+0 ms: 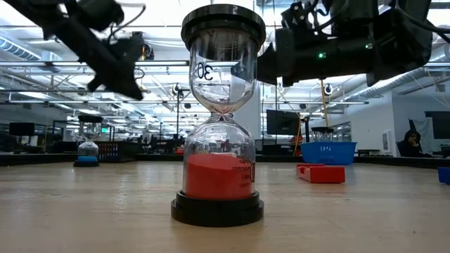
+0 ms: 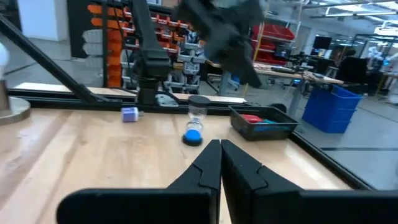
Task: Pick & Place Office items
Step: Put the pink charger adapter into the red basket
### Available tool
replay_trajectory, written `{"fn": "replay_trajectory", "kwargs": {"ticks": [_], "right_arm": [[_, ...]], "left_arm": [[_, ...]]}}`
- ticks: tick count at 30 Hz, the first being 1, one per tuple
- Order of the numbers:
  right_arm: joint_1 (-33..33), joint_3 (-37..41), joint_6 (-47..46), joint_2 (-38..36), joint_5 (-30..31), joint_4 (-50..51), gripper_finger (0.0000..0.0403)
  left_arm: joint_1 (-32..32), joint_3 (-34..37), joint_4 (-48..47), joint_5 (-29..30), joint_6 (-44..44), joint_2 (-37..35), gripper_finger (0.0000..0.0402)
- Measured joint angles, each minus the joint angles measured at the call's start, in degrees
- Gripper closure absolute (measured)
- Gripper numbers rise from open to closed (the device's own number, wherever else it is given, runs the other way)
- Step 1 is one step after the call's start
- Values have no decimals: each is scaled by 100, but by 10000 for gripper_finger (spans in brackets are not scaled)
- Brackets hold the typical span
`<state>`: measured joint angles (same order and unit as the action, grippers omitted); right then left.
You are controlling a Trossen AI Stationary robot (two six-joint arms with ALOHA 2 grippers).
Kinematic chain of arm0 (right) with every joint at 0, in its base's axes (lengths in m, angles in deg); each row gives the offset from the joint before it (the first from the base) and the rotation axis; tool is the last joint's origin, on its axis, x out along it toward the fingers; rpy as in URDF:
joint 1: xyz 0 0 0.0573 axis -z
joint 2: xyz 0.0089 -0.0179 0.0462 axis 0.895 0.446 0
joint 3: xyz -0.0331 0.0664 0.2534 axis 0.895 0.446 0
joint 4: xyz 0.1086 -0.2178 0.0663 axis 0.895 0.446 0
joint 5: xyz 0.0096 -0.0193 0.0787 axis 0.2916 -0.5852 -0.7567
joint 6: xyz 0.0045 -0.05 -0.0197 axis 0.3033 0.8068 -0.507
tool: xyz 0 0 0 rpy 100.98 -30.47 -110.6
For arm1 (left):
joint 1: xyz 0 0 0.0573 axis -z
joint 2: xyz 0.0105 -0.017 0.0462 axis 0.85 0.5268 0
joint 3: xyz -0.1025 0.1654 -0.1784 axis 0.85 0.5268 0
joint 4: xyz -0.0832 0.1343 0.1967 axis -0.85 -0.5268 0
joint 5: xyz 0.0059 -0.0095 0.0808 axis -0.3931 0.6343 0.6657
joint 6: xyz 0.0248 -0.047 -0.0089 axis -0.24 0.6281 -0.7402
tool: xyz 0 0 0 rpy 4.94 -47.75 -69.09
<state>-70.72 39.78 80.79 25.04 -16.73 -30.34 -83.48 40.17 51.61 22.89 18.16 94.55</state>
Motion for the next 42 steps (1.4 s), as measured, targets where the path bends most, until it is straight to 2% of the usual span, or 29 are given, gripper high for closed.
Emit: {"fn": "replay_trajectory", "kwargs": {"ticks": [5,9,11,13,16,20,25,29,32,35,38,42], "right_arm": [[191,1,226,0,-2,-27,402],[278,0,342,0,-11,-81,401],[280,0,425,0,-15,-122,402],[274,0,549,0,-17,-125,402],[274,0,623,0,-20,-124,401],[274,0,618,0,-20,-169,402],[264,0,406,0,-21,-202,402],[245,0,184,0,-22,-89,402],[225,0,-15,0,-20,-24,402],[176,0,-239,0,-17,9,402],[106,1,-410,0,-15,33,402],[22,0,-476,0,-3,177,402]], "left_arm": [[1191,0,729,-51,-276,10,395],[1690,-2,1233,-106,107,203,385],[1894,-2,1349,-78,10,210,375],[2215,21,1441,245,-224,206,375],[2759,312,2261,807,-607,421,393],[3256,898,3790,917,-1072,683,389],[3295,1176,4052,460,-658,1090,365],[3420,1269,4442,446,-1262,1372,361],[3481,1274,5124,446,-1647,1722,370],[3481,1274,5601,138,-1978,2003,389],[3422,1274,5872,-79,-2104,2282,397],[3326,1274,6044,-181,-2111,2534,384]]}}
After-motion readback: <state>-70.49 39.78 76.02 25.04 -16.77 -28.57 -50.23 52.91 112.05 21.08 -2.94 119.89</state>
